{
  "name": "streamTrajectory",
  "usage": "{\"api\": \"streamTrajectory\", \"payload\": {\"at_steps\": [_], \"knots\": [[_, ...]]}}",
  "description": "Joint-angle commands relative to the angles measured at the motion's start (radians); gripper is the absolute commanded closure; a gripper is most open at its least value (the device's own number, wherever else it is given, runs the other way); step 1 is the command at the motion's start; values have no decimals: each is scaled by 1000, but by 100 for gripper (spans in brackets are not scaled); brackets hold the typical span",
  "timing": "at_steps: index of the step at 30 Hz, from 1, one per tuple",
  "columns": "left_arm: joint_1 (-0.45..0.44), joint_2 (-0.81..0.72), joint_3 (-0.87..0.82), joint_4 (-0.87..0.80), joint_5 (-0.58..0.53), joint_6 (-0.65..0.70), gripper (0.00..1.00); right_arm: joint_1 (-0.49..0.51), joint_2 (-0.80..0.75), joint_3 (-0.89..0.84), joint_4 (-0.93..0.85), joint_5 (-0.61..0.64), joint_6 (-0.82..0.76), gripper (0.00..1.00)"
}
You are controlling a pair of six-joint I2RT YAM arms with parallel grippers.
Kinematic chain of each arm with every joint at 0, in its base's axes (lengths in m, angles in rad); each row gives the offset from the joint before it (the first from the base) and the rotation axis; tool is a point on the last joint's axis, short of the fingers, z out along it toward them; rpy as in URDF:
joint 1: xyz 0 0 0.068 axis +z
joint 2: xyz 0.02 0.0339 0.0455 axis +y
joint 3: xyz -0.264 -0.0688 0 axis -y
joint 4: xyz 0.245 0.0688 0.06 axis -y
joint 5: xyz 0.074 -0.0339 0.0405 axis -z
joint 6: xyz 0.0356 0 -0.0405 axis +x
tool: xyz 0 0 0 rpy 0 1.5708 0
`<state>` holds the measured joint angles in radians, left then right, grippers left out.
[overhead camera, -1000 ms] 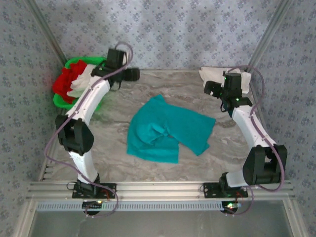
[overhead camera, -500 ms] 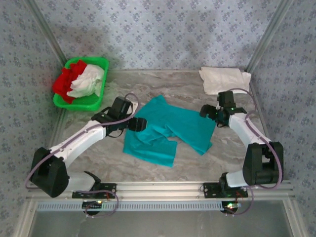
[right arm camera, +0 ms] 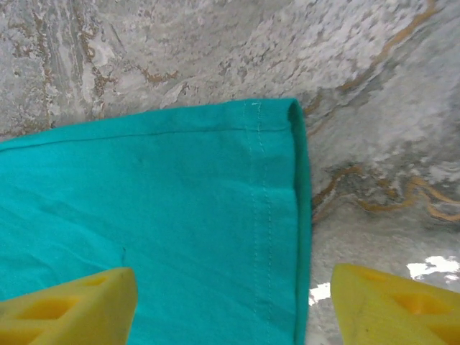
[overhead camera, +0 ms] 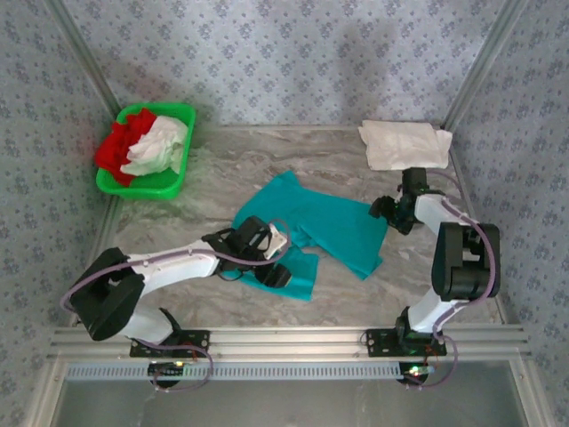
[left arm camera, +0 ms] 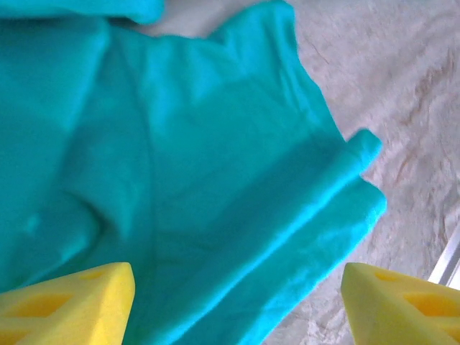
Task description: Fold and stack the t-shirts
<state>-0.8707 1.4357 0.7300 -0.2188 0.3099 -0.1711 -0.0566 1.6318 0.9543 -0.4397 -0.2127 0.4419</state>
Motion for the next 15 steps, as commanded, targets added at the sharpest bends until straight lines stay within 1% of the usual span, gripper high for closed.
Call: {"api": "streamTrajectory", "payload": {"at_steps": [1,3,6,7,9,10,11,12,13,14,15], "knots": [[-3,50,-3,66,39,69,23,-1,26,-15,32,-62,20,31],[-16,80,2,81,44,84,20,4,25,-22,46,-66,26,36],[-32,129,7,112,41,106,20,4,38,-21,60,-59,20,49],[-31,147,13,113,44,110,22,1,44,-16,65,-70,17,54],[-31,171,19,108,38,114,39,-1,59,-9,80,-88,17,67],[-32,176,14,112,23,113,45,-3,64,-8,92,-87,17,72],[-31,176,0,116,6,114,57,-6,71,-6,99,-85,17,79],[-31,171,-11,114,-12,113,73,-11,75,-3,107,-86,16,85],[-32,163,-24,110,-38,108,84,-17,78,0,122,-91,18,89],[-30,149,-36,102,-60,106,87,-24,81,7,127,-94,17,93],[-27,137,-45,96,-76,103,95,-30,83,13,129,-93,18,97]]}}
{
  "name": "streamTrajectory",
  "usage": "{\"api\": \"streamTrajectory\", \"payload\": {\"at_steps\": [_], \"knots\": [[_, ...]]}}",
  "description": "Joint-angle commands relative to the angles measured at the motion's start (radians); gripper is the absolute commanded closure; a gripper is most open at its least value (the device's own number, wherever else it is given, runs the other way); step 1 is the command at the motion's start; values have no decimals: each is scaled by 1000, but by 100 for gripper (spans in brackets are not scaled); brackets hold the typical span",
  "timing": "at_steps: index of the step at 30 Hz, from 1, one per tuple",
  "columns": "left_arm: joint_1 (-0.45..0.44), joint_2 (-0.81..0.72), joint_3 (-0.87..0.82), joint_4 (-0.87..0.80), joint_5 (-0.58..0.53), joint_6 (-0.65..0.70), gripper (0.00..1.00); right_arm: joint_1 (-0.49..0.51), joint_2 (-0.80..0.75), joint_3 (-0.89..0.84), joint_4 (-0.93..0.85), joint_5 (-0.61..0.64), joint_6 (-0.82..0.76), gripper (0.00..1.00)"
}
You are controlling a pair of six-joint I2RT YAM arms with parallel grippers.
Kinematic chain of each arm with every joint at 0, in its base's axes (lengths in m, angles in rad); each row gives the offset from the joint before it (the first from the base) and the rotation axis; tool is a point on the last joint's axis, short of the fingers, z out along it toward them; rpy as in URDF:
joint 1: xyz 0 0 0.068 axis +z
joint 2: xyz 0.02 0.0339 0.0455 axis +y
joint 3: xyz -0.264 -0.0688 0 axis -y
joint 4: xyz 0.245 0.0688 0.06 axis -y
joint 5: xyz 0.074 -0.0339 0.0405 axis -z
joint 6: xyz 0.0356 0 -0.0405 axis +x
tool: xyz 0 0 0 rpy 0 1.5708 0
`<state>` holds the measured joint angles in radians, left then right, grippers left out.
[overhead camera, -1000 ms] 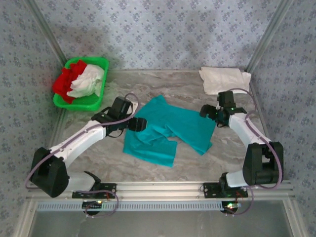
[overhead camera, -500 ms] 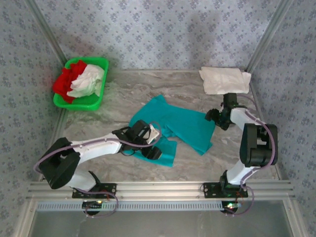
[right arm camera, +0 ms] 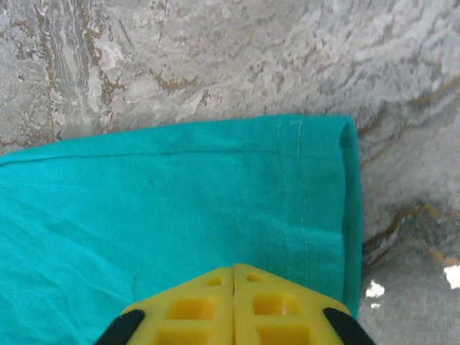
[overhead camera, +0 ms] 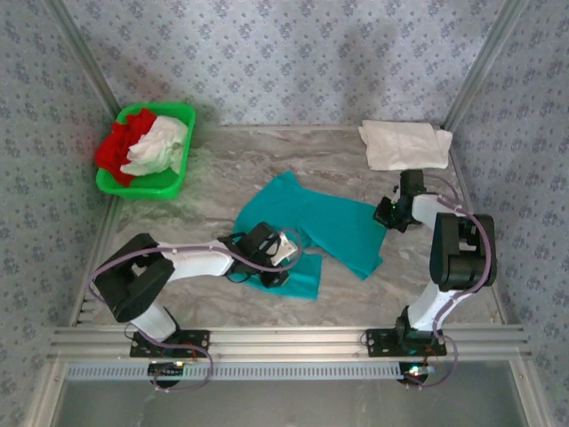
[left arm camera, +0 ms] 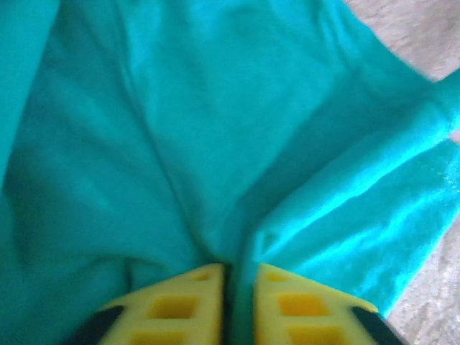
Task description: Fold and stack the t-shirts
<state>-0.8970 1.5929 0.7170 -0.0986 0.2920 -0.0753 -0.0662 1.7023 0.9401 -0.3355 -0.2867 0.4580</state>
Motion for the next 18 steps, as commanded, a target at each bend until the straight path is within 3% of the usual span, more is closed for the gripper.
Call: {"api": "streamTrajectory", "payload": {"at_steps": [1,5,11,12,14,18], "knots": [[-1,-37,-44,-27,-80,-2,100,-28,13,38,26,-18,1,100],[26,-89,-5,-126,-199,-64,100,-57,-5,66,13,-7,2,100],[111,-303,-39,-124,-233,-90,100,-126,-42,64,-10,20,0,100],[129,-341,-51,-114,-227,-91,100,-131,-33,67,-18,17,2,96],[171,-423,-79,-98,-211,-83,100,-126,-15,67,-27,23,0,58],[256,-549,-111,-121,-236,-91,100,-111,21,72,-7,-11,-5,47]]}}
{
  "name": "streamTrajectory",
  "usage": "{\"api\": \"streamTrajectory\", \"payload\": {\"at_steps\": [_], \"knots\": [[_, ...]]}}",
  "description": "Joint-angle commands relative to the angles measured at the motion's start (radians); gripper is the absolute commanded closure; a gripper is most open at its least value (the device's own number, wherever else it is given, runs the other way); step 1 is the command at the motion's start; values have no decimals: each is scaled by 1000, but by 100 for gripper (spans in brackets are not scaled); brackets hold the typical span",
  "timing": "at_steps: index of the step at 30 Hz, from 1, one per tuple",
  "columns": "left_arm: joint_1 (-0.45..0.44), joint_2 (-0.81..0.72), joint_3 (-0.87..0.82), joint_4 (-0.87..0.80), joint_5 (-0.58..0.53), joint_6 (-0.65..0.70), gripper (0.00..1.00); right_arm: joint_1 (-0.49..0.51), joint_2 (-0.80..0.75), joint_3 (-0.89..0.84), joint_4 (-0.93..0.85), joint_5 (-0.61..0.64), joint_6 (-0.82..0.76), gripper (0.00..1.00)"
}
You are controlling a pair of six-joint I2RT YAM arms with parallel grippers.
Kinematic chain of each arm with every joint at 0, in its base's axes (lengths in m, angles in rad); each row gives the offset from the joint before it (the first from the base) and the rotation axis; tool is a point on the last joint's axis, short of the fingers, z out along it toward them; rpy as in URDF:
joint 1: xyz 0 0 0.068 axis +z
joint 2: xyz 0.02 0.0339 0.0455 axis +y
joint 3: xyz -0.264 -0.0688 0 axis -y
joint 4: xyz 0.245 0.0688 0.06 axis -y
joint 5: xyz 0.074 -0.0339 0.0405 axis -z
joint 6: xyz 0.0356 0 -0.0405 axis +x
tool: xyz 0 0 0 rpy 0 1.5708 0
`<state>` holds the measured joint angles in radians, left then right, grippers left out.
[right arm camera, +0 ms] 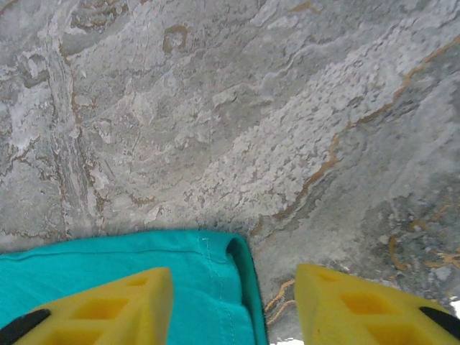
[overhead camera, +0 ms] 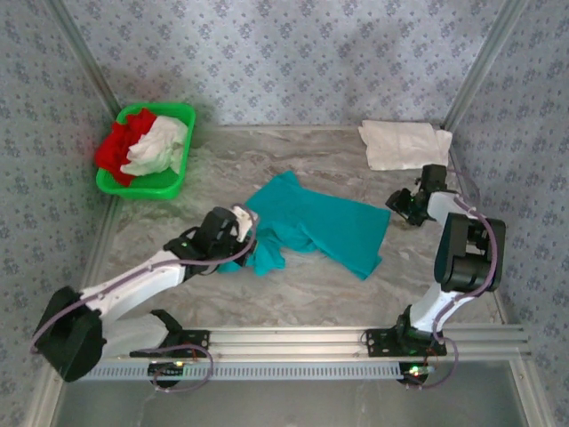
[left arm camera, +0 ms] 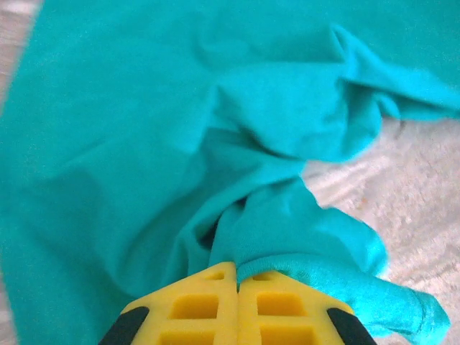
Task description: Fold and stack the t-shirts
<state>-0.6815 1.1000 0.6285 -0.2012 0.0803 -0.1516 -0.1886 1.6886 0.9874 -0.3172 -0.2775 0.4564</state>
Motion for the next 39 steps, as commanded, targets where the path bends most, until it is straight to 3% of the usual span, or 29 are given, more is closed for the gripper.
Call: {"api": "streamTrajectory", "payload": {"at_steps": [1,8,11,14,18,26,29,30,39], "knots": [[63,-86,-38,-11,-22,-22,100,20,51,35,-22,-30,-7,46],[125,-196,-92,16,-36,-57,100,90,161,116,-23,-28,-12,52],[136,-233,-118,41,-66,-74,100,107,191,139,-21,-34,-7,66],[146,-262,-138,52,-78,-88,100,113,195,145,-12,-41,0,89],[159,-276,-139,71,-103,-88,100,93,174,153,-2,-65,26,100],[185,-248,-75,84,-72,-74,100,56,70,188,-71,-54,36,98],[186,-236,-85,81,-72,-81,100,54,12,108,-61,-37,62,60],[187,-235,-92,86,-71,-88,100,56,-1,80,-61,-43,66,54],[188,-230,-113,108,-66,-95,100,91,-6,-60,-42,-60,69,53]]}}
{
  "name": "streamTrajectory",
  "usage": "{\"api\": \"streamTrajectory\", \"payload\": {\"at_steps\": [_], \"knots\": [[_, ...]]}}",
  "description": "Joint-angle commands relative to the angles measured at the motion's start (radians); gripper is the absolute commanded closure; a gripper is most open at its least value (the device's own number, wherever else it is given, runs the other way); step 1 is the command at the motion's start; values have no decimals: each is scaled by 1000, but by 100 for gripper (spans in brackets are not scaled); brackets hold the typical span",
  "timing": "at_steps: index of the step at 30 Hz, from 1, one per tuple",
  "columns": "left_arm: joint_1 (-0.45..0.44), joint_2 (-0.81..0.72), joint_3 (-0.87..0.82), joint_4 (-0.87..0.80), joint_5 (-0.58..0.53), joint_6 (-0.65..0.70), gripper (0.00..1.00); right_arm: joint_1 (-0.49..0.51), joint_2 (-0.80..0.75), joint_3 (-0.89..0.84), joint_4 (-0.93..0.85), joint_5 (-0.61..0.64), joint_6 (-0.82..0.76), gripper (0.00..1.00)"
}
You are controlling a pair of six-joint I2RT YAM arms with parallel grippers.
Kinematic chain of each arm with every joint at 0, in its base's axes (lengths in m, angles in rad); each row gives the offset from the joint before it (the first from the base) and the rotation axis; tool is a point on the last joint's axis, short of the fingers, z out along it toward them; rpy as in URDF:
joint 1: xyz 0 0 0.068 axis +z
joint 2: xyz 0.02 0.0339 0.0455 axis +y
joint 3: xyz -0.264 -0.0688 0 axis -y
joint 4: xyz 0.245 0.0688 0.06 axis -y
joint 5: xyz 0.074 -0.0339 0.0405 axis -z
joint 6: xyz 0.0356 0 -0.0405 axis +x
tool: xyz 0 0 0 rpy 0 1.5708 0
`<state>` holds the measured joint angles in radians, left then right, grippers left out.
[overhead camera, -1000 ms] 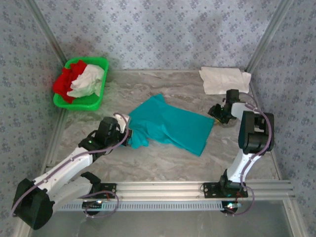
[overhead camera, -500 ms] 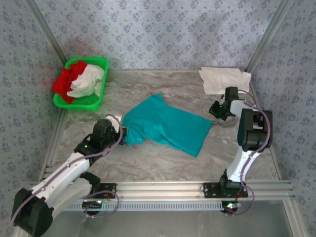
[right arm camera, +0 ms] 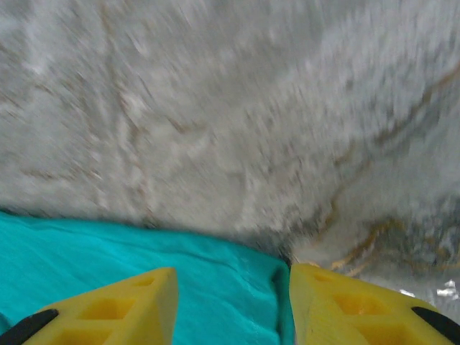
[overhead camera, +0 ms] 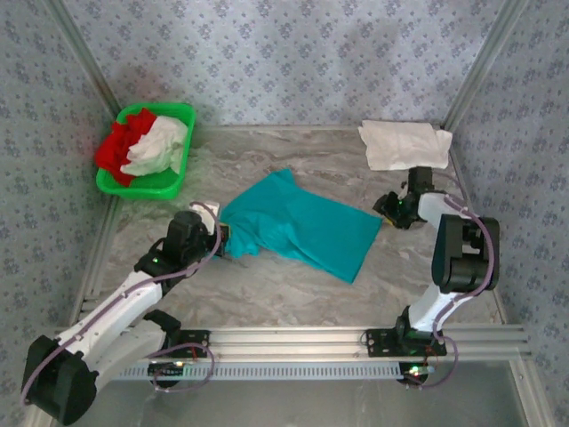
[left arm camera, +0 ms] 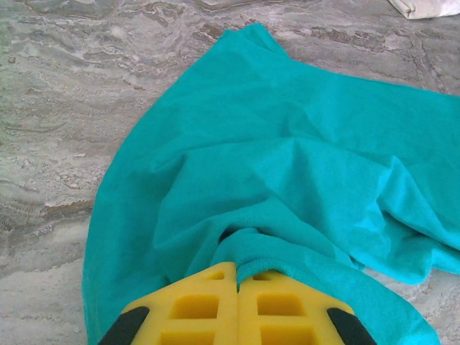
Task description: Fold and stack the t-shirts
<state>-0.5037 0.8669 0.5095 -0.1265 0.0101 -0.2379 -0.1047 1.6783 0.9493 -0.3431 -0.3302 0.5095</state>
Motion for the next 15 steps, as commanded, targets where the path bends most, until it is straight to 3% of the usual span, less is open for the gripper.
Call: {"api": "streamTrajectory", "payload": {"at_steps": [1,7,10,15], "knots": [[11,5,5,33,7,-11,100,13,8,-25,-13,-10,14,54],[10,3,-19,63,7,-23,100,49,70,-14,49,-10,6,62],[10,2,-22,64,-1,-24,100,51,118,24,58,-3,-1,76],[12,-13,-19,68,-24,-23,100,50,145,85,45,23,-15,92]]}}
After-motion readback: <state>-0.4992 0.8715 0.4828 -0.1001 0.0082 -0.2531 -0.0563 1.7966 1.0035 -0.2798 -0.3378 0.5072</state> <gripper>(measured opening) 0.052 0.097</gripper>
